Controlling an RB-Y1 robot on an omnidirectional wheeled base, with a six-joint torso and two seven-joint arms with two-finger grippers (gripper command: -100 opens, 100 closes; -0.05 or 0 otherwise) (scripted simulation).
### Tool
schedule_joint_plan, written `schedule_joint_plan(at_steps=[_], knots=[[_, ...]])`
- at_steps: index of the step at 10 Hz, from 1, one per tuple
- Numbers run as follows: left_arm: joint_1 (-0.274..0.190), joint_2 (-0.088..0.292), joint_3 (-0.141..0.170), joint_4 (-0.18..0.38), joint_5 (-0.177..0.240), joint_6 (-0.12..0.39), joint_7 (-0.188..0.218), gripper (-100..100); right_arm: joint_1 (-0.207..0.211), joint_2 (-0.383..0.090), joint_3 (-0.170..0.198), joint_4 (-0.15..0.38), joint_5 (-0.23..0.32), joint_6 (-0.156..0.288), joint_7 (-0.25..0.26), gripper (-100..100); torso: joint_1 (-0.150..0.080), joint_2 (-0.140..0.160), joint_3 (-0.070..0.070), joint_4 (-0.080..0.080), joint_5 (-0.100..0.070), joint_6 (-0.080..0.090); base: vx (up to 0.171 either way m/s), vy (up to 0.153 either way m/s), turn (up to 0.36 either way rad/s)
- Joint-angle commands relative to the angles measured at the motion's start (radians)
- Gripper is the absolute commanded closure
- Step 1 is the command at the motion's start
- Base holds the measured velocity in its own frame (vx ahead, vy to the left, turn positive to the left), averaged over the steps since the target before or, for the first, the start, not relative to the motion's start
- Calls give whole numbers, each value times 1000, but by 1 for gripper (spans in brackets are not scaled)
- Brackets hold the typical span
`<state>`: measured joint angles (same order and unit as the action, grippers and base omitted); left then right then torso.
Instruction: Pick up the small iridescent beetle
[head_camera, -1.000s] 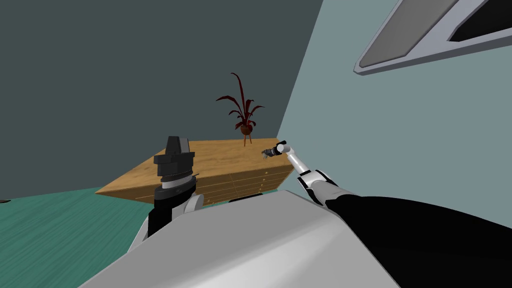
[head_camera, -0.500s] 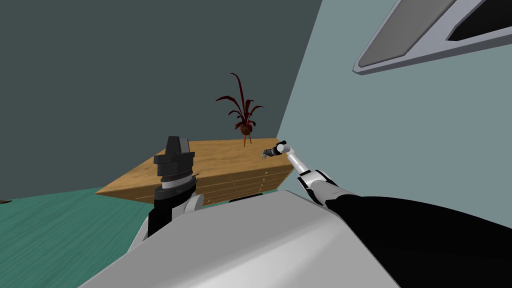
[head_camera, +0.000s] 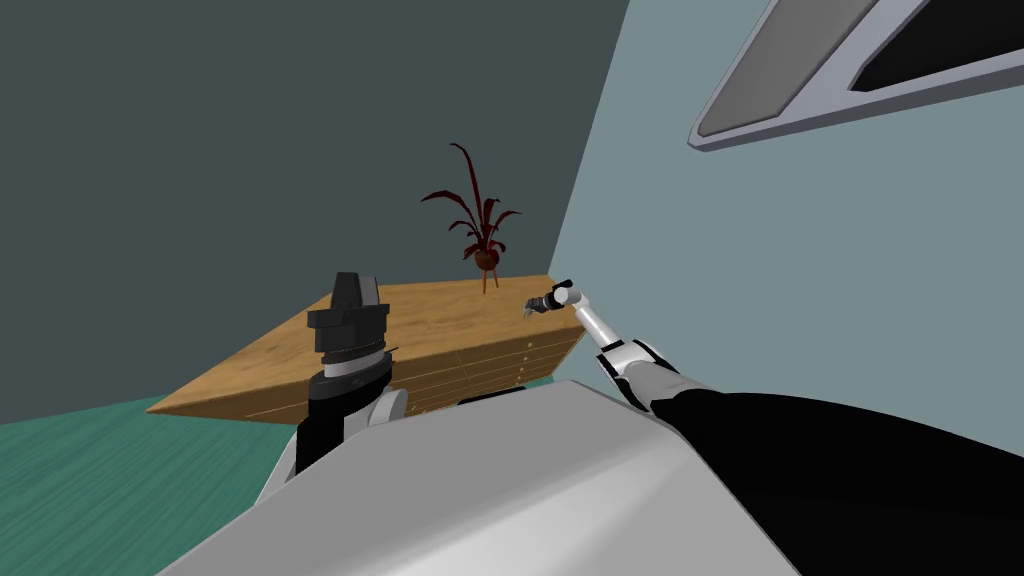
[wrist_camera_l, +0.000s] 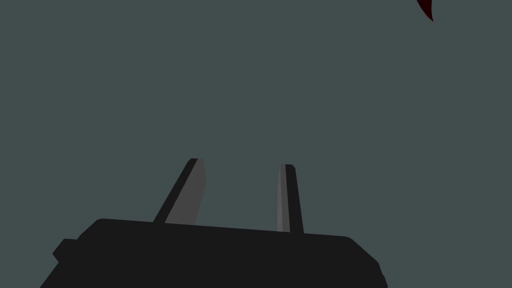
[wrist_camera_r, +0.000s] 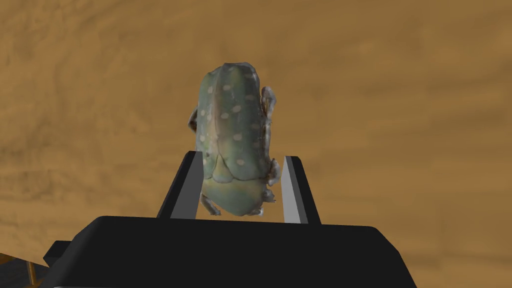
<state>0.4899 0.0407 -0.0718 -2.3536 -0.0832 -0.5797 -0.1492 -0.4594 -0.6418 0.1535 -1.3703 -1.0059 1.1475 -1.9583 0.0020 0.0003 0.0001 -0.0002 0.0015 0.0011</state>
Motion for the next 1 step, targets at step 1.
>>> schedule_joint_plan(at_steps=[1], knots=[[0,0,0,0,0,0,0,0,0,0,0,0,0,0,0,0,0,0,0,0,0,0,0,0,0]])
